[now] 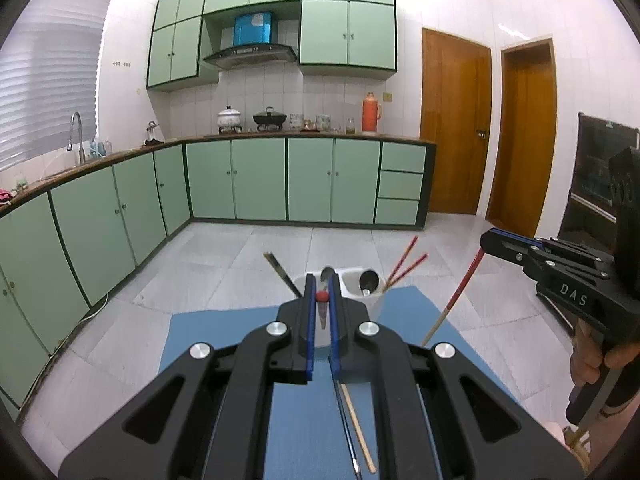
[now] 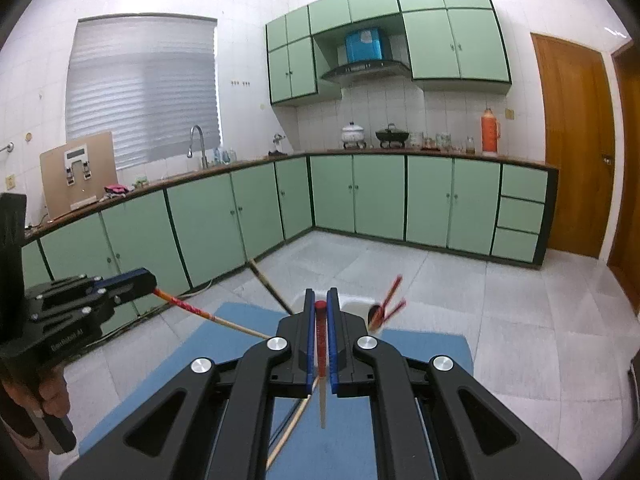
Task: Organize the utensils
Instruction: 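Lift both held chopsticks and carry them over the white holder, then lower both chopsticks into the holder compartments and open both tools, then withdraw both tools back toward the two chopsticks on the mat, then grasp wooden chopstick with right tool while left tool grasps black chopstick, then lift both held chopsticks and carry them over the white holder, then lower both chopsticks into the holder compartments and open both tools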
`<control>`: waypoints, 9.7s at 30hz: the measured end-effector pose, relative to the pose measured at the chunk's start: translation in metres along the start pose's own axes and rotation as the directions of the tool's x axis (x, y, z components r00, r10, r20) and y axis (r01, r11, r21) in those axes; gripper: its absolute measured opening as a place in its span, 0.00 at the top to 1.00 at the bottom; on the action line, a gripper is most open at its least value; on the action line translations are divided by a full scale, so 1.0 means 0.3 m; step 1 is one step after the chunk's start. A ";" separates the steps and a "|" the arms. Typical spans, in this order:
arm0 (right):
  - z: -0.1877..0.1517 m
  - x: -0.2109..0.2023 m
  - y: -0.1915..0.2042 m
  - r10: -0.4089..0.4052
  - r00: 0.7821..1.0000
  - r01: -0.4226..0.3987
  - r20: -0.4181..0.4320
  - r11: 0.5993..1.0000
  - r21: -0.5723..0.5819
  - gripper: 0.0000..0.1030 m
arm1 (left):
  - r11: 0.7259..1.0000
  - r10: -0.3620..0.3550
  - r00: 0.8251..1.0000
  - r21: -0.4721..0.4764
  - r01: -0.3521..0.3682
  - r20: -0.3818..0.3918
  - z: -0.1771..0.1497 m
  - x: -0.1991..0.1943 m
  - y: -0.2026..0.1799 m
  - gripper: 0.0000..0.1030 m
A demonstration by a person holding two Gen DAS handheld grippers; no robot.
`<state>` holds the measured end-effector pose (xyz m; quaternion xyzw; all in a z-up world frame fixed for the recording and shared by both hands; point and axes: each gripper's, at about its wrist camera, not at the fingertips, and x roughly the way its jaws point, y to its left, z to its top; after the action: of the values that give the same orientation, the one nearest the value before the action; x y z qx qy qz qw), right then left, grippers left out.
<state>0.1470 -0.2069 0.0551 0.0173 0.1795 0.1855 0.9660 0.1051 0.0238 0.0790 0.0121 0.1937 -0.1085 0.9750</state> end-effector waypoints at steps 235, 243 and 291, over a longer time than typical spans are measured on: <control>-0.169 0.053 -0.027 -0.030 0.996 0.038 -0.087 0.995 0.097 0.94 | 0.997 -0.066 0.988 -0.037 0.062 -0.138 -0.150 0.106 -0.021 0.94; -0.131 0.052 -0.034 -0.029 0.997 0.035 -0.070 0.996 0.081 0.94 | 0.997 -0.067 0.991 -0.039 0.063 -0.115 -0.126 0.121 -0.014 0.95; 0.185 0.436 -0.151 -0.060 0.997 0.057 0.045 0.996 0.065 0.94 | 0.997 0.015 0.994 -0.072 -0.007 0.112 0.147 0.569 -0.002 0.94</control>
<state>0.2961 -0.1995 0.0579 0.0470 0.1628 0.1509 0.9739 0.2754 -0.0149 0.0548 -0.0277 0.1420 -0.0965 0.9848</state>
